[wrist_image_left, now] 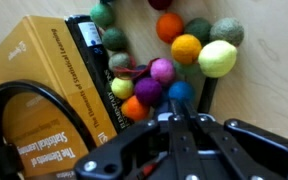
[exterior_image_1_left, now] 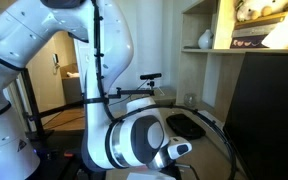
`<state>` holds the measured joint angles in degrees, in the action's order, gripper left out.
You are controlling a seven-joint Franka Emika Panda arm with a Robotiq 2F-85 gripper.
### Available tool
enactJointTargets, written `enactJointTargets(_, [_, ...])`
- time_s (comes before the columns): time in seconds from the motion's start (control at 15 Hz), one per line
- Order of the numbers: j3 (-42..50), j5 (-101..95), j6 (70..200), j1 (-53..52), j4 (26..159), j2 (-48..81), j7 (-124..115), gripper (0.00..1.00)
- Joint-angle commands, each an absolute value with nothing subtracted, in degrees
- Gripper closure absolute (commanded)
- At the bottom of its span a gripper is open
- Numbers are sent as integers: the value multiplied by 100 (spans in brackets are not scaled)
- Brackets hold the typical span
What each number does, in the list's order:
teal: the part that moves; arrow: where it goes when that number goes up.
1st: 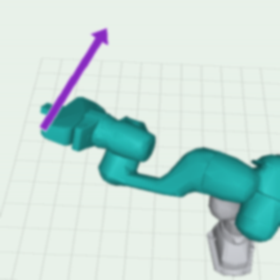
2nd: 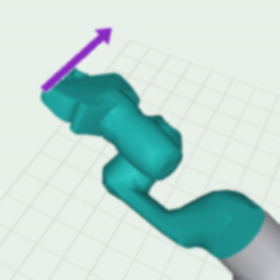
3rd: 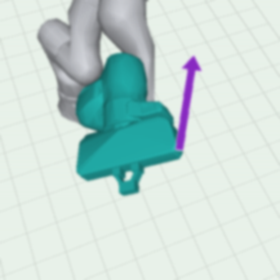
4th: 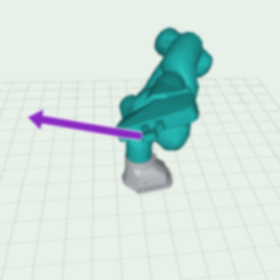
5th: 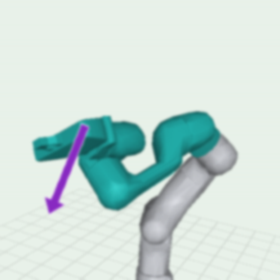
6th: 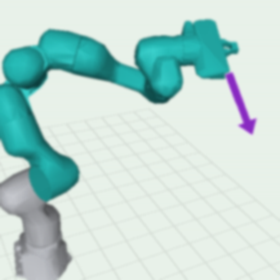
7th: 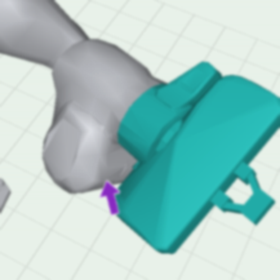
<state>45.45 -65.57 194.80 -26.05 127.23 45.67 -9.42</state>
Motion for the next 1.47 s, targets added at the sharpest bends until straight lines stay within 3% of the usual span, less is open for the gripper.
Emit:
enactJointTargets(0.0, [4852, -6347, 19604, -2989, 12703, 4851, -971, 100])
enactJointTargets(0.4, [5966, -5863, 20265, -4016, 12966, 5178, -880, 99])
enactJointTargets(0.73, [6207, -4856, 19888, -4544, 13099, 4428, 390, 97])
enactJointTargets(1.0, [6075, -4408, 19876, -4670, 13159, 4132, 1108, 97])
enactJointTargets(1.27, [5138, -4680, 19855, -3929, 13128, 3397, 2447, 98])
enactJointTargets(1.4, [5270, -4489, 19859, -4064, 13321, 3622, 2593, 98])
